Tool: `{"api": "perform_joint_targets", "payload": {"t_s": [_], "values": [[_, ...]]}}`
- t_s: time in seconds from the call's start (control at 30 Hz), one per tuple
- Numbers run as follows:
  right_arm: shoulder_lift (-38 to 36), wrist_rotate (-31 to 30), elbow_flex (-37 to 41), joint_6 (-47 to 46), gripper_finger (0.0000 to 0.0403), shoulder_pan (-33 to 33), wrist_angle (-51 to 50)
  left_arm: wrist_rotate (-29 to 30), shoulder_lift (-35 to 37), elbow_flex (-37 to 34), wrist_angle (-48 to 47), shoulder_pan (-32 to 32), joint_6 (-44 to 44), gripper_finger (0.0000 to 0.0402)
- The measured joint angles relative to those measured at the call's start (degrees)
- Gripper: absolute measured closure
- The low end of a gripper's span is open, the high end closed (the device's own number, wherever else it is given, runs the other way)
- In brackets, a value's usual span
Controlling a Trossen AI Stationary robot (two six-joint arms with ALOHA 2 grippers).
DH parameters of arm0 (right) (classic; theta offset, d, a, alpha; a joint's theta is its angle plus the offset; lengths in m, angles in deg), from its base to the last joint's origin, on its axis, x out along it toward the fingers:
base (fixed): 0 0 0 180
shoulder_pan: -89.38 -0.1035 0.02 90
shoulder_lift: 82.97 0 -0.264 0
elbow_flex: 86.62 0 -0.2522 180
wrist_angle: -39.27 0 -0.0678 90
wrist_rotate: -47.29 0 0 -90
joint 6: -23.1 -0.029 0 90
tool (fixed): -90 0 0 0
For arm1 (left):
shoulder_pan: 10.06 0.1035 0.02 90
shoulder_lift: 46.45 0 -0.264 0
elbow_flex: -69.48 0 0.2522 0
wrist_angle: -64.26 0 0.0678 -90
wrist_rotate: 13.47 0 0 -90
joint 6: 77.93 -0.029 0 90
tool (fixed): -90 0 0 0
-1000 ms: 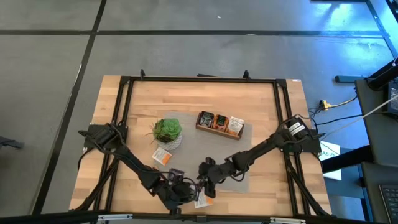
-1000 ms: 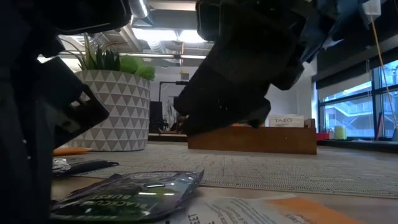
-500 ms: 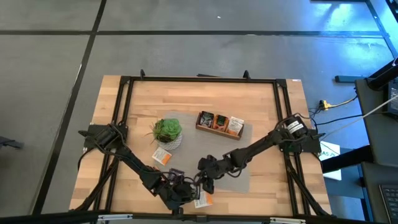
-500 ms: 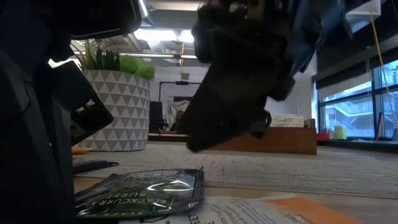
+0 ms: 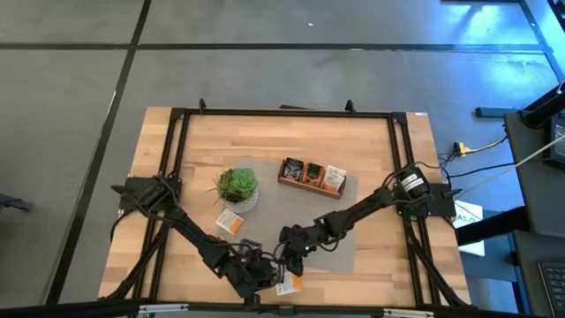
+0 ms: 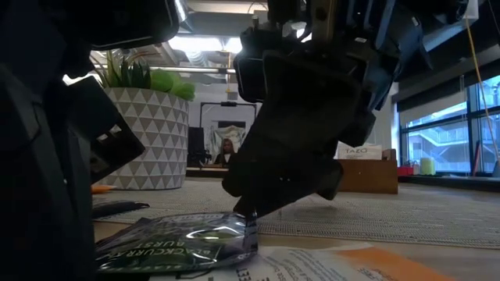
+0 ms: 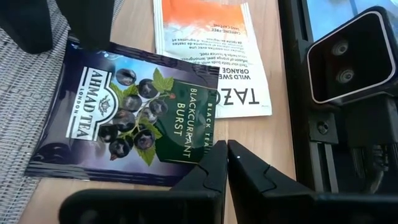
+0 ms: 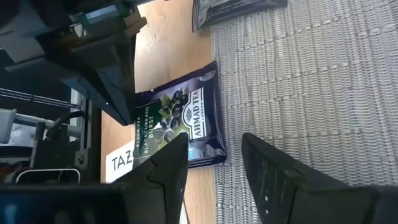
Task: Pick & Place Tea
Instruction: Put the violet tea bag into the left section of the wooden organizer
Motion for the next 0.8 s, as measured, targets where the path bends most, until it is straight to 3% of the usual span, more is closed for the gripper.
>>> {"api": "perform_joint_targets", "payload": {"t_s": [0.8], "values": [[0.0, 2.6, 0.1, -1.6, 0.0250, 0.0, 0.4, 4.9, -0.3, -0.1, 2.2, 0.6, -2.4, 0.0392]]}}
